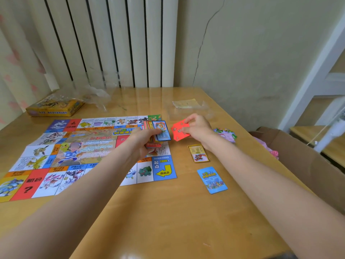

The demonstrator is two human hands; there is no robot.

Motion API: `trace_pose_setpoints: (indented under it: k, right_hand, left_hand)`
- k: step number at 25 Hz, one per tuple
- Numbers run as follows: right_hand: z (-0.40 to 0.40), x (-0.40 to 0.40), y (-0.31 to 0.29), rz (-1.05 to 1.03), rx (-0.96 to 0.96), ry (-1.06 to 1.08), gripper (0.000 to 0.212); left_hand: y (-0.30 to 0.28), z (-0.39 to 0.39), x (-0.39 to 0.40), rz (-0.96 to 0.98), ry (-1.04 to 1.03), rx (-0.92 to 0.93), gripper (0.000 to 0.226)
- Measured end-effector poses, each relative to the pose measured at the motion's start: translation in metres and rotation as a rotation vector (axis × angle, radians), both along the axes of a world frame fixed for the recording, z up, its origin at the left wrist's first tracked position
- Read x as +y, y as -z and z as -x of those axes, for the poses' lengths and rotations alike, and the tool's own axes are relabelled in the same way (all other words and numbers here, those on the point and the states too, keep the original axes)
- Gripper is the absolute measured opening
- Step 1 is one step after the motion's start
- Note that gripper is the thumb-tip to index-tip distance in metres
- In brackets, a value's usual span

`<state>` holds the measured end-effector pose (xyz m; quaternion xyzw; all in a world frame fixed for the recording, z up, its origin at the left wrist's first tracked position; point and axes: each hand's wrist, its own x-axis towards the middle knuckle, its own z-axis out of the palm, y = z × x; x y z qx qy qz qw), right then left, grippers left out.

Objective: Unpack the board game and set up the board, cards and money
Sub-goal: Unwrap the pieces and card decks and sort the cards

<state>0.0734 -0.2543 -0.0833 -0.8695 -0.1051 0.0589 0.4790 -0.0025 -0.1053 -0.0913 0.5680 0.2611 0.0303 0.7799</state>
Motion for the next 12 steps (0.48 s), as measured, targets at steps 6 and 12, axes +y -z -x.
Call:
trace_pose_setpoints:
  k: [6, 12]
  right_hand:
    - [-0.008, 0.017, 0.005, 0.371, -0.187, 0.059, 0.031]
    - [-0.001, 0.015, 0.006, 0.642, -0.273, -0.002, 0.023]
  left_hand:
    - [-0.008, -0.023, -0.020, -0.002, 0.134, 0.057, 0.007]
    - [-0.014, -0.035, -0.017, -0.083, 0.238, 0.132, 0.003]
